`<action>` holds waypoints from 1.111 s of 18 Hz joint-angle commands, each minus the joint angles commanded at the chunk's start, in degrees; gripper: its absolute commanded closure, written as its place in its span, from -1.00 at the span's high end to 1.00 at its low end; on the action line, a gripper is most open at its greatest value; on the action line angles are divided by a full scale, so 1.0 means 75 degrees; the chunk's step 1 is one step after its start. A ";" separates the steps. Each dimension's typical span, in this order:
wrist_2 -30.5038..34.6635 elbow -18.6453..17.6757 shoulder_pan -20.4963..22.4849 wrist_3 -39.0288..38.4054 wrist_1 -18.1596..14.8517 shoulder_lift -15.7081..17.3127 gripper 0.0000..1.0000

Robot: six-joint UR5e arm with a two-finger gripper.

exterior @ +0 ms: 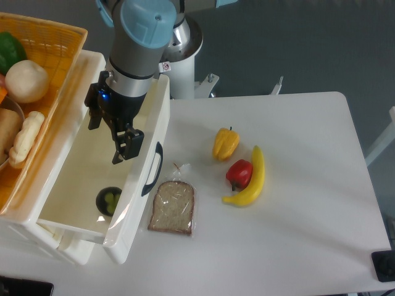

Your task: Place the mangosteen in the upper white drawer

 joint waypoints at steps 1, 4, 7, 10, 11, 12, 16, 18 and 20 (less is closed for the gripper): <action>-0.0011 -0.0011 0.0256 0.0034 0.0094 0.0023 1.00; -0.0023 0.0071 0.0796 -0.0024 0.0095 -0.0035 1.00; -0.0012 0.0106 0.1453 0.0081 0.0130 -0.0152 1.00; 0.0035 0.0258 0.2237 0.0244 0.0410 -0.0561 1.00; 0.0116 0.0281 0.2448 0.0547 0.0435 -0.0621 1.00; 0.0222 0.0282 0.2613 0.0863 0.0423 -0.0691 1.00; 0.0923 0.0328 0.2931 0.1462 0.0737 -0.1334 1.00; 0.1858 0.0329 0.2931 0.1802 0.0962 -0.1639 1.00; 0.2739 0.0329 0.2966 0.2060 0.0974 -0.1851 1.00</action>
